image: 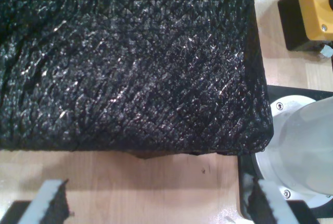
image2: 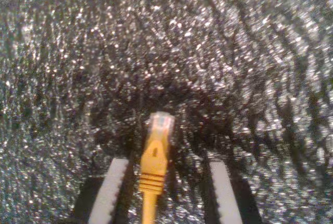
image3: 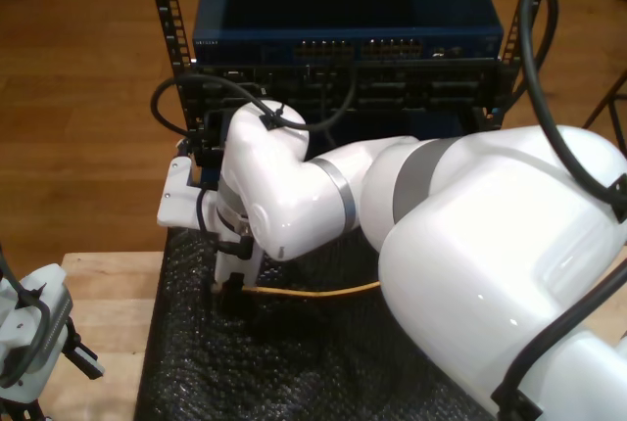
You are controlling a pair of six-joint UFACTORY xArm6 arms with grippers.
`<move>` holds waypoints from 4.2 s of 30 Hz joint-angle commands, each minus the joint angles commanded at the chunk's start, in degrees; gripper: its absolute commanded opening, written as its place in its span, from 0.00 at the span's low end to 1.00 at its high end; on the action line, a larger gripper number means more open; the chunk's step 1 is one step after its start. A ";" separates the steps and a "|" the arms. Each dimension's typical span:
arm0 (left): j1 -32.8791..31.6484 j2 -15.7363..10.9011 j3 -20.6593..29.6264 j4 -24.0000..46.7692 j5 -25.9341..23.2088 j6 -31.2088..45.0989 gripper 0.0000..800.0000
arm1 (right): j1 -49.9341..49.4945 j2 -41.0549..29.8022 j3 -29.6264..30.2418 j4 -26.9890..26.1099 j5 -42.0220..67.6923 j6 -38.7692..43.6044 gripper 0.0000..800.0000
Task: Grab the cable and plug it in
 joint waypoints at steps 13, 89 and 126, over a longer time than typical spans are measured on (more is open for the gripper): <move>0.00 0.00 0.00 0.00 0.00 0.00 1.00 | 0.09 0.70 -2.46 -7.38 5.89 6.77 0.42; -0.09 0.00 -0.44 -2.29 0.62 0.09 1.00 | -1.32 -1.93 -2.64 -8.79 12.48 1.67 0.01; -20.57 10.46 -9.32 -31.56 3.08 -7.56 1.00 | -19.87 -23.65 6.51 16.97 31.56 -20.75 0.01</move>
